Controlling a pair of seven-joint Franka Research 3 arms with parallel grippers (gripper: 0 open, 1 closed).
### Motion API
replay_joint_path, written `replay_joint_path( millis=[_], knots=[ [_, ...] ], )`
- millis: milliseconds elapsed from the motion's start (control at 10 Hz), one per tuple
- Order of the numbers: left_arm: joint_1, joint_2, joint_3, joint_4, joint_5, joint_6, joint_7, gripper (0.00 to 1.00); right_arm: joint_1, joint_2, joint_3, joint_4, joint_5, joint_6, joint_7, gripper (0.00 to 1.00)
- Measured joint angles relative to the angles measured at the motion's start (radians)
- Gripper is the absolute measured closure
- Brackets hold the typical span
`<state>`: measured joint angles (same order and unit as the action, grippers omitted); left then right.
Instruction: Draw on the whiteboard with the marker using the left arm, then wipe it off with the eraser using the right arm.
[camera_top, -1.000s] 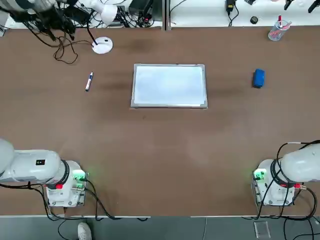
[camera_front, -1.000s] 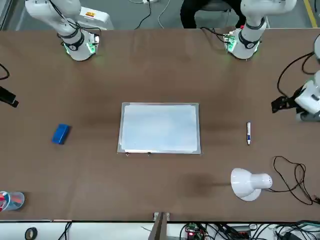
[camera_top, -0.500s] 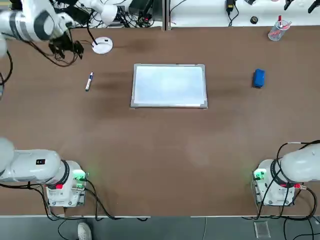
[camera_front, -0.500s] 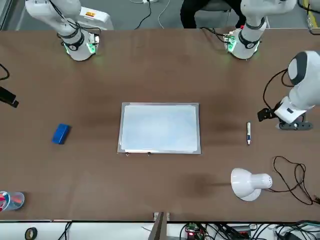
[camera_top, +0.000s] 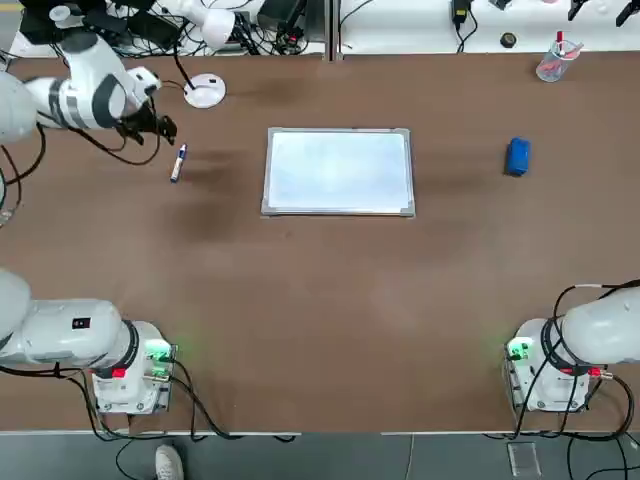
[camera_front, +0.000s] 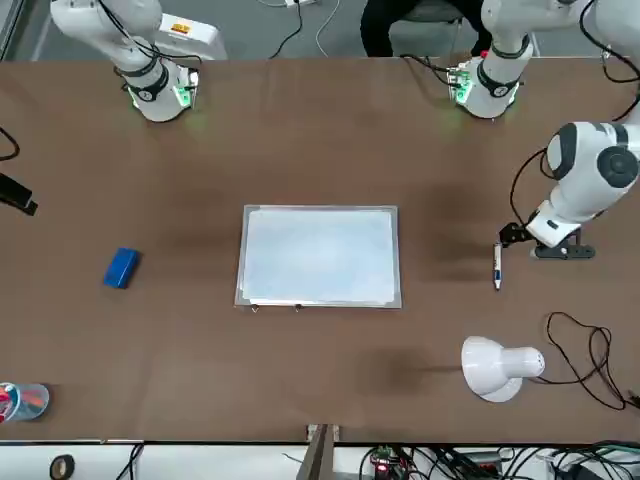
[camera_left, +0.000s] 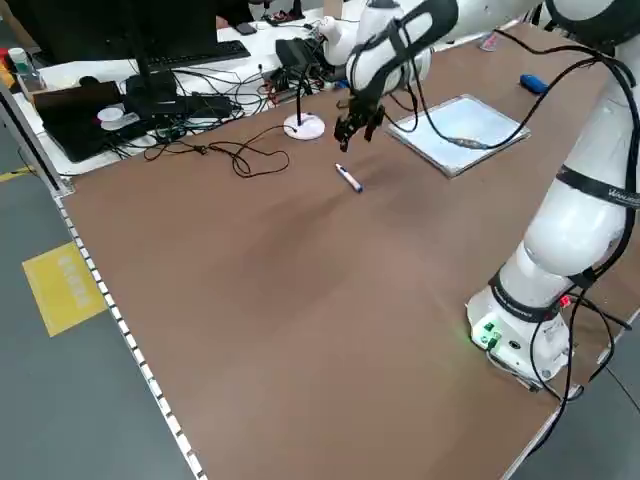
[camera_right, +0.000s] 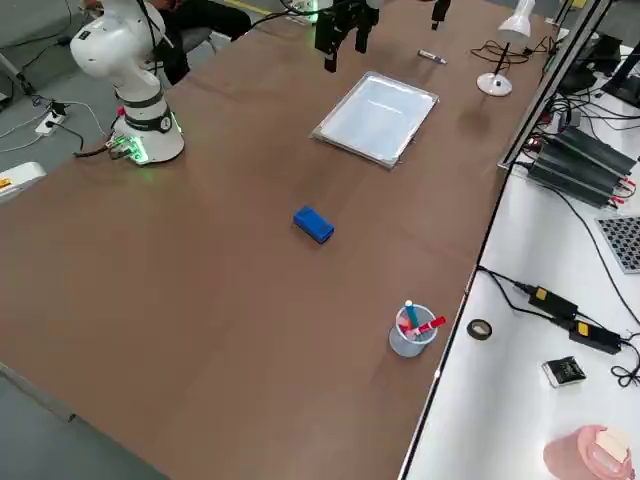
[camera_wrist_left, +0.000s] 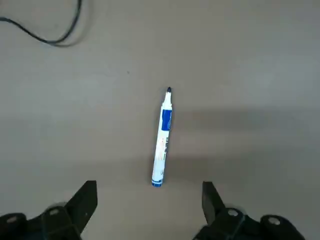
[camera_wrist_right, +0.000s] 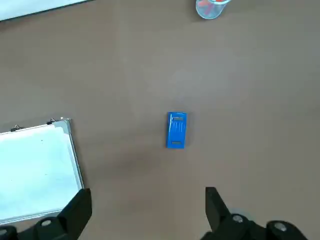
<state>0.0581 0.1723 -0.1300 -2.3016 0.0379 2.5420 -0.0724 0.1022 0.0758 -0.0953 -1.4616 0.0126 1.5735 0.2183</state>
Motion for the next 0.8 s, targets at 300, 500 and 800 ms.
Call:
replay_joint_path(
  millis=[300, 500, 800],
  knots=[
    [0.000, 0.066, 0.000, -0.026, 0.031, 0.095, 0.000, 0.17, 0.000, 0.000, 0.000, 0.000, -0.001, 0.000, 0.000, 0.00],
    [0.000, 0.103, 0.000, -0.026, 0.044, 0.128, 0.000, 0.25, 0.000, 0.000, 0.000, 0.000, -0.002, 0.000, -0.001, 0.00],
    [0.000, 0.145, 0.000, -0.025, 0.060, 0.172, 0.000, 0.28, 0.000, 0.000, -0.001, 0.000, -0.002, 0.000, -0.002, 0.00]
  ],
)
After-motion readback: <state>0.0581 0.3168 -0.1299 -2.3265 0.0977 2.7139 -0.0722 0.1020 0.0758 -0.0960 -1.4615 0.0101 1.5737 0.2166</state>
